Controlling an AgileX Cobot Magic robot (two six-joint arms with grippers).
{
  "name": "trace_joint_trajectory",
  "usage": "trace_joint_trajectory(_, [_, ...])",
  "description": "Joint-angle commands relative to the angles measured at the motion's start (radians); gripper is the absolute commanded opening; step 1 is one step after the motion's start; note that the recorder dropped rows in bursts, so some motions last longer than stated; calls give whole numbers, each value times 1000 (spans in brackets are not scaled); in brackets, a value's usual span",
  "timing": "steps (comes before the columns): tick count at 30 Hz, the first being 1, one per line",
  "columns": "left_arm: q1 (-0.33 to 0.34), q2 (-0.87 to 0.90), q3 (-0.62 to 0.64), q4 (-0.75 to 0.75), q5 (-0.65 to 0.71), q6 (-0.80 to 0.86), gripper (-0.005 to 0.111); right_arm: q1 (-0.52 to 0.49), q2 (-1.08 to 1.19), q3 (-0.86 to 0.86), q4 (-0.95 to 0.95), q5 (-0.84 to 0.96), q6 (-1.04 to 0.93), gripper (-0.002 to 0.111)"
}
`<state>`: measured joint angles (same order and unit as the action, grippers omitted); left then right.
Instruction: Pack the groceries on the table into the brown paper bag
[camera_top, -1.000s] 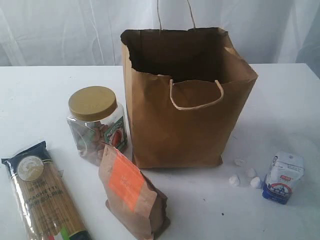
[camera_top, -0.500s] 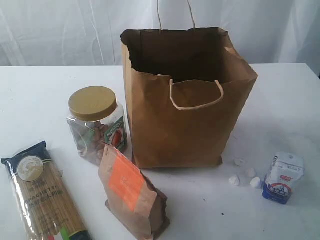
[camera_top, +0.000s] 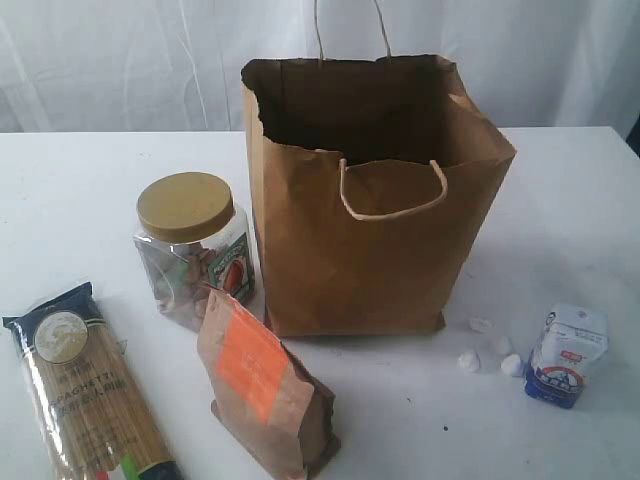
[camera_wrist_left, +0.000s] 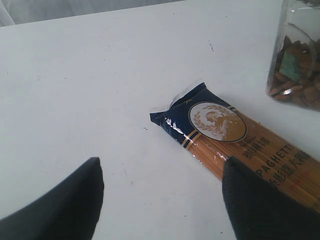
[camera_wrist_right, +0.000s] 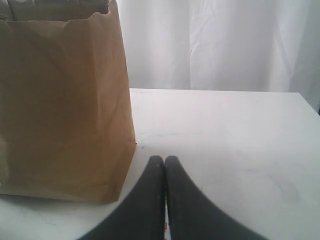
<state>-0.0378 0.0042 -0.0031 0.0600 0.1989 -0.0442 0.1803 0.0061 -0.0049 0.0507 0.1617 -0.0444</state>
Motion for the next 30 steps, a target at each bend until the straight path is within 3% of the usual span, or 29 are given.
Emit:
trace_joint_trajectory(1, [-9,-4,3,0,-3,-2,70,-11,-6,5,2,7,3,0])
trace_joint_trajectory(14, [-9,-4,3,-5,-24,-7,70,-11,-6,5,2,9,3,0])
trace_joint_trajectory(20, [-9,-4,3,-469,-72,-250,70,-11,-6,5,2,9,3,0])
trace_joint_trajectory(25, [-9,-4,3,-618,-96,-250,70,-11,-6,5,2,9,3,0])
trace_joint_trajectory(30, [-9,-4,3,-640,-131,-248,70,-11,-6,5,2,9,3,0])
